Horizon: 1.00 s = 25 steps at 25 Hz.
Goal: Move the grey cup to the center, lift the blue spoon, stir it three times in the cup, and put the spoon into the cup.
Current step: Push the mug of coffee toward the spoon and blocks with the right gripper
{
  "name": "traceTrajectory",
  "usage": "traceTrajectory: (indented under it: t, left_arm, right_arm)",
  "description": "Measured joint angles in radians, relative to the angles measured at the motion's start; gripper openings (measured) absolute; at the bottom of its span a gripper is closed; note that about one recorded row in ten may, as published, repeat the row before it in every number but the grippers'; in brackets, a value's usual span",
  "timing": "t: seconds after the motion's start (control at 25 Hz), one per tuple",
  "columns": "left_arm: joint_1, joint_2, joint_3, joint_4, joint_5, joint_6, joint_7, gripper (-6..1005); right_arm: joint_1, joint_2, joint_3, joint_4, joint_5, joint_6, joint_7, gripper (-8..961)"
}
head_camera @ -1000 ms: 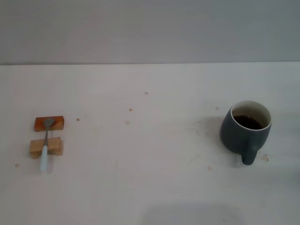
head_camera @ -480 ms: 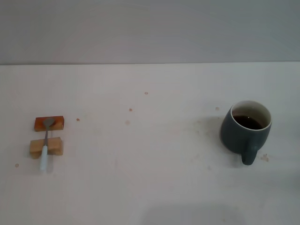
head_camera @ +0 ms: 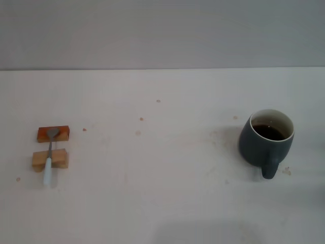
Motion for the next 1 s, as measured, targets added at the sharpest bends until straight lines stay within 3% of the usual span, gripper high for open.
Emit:
traceTrajectory:
  t: [0.44, 0.84, 1.0]
  left_arm:
    - [0.010, -0.001, 0.000, -0.002, -0.024, -0.017, -0.003, 682]
    - [0.016, -0.001, 0.000, 0.000, -0.047, -0.029, -0.003, 682]
    - [0.017, 0.000, 0.000, 0.000, -0.049, -0.029, -0.003, 682]
  right_arm:
    - [0.013, 0.012, -0.178, -0.011, 0.000, 0.018, 0.008, -2]
    - [0.022, 0.012, -0.283, -0.019, 0.000, 0.048, 0.010, -2]
    - [0.044, 0.002, -0.348, -0.014, 0.000, 0.084, 0.013, -2]
